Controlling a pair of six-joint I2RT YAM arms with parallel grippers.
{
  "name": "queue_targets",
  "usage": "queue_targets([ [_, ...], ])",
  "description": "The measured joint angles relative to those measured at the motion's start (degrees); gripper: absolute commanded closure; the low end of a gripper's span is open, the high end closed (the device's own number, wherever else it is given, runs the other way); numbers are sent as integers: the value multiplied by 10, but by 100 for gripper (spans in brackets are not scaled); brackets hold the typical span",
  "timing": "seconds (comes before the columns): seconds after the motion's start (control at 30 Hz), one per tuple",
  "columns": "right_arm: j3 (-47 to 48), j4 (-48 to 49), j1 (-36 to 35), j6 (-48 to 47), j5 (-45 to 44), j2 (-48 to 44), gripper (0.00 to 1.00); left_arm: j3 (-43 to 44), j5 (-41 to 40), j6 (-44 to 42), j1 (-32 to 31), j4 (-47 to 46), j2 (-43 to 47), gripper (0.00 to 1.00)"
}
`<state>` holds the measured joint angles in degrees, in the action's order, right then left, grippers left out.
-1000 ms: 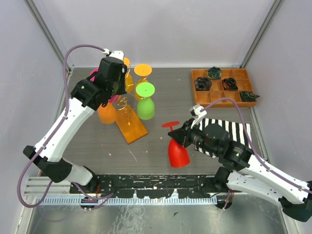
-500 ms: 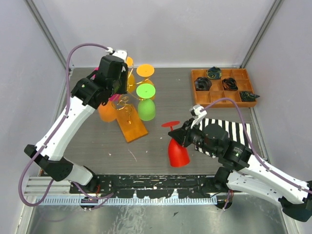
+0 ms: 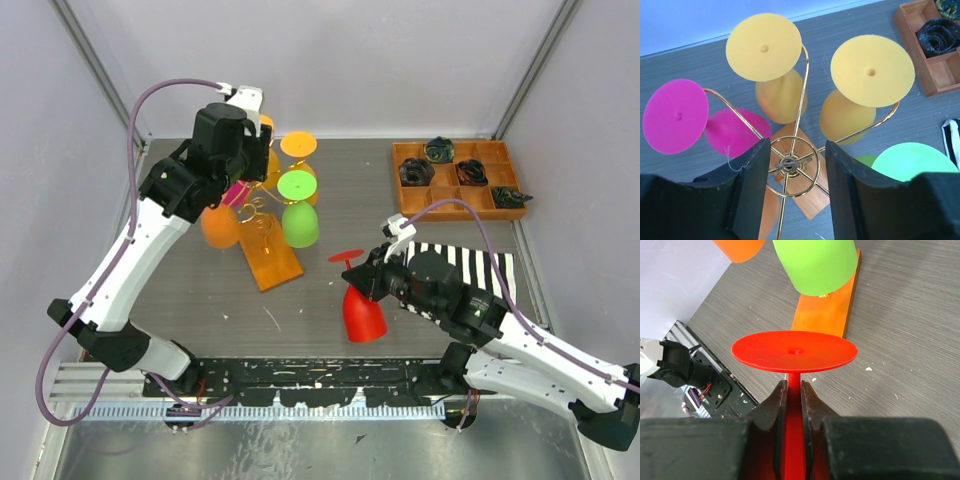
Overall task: Place the wine glass upside down on the wine glass rack
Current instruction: Adjust the wine rack at the center of the board.
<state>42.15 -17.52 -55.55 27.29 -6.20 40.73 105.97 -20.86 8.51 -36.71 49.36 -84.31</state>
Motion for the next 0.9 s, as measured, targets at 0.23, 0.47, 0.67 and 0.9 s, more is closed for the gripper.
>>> queue_targets([
  [0.23, 0, 0, 0, -2, -2, 6, 99, -4, 43, -83, 0, -38, 8, 33],
  [0.47, 0, 2, 0, -4, -1, 13, 99, -31, 161, -160, 45, -67, 27, 34],
  [0.67, -1, 2, 0, -4, -1, 13, 99, -71, 305, -175, 126, -86, 45, 35],
  [0.9, -1, 2, 0, -4, 3, 13, 99, -90, 414, -184, 167, -93, 46, 37],
])
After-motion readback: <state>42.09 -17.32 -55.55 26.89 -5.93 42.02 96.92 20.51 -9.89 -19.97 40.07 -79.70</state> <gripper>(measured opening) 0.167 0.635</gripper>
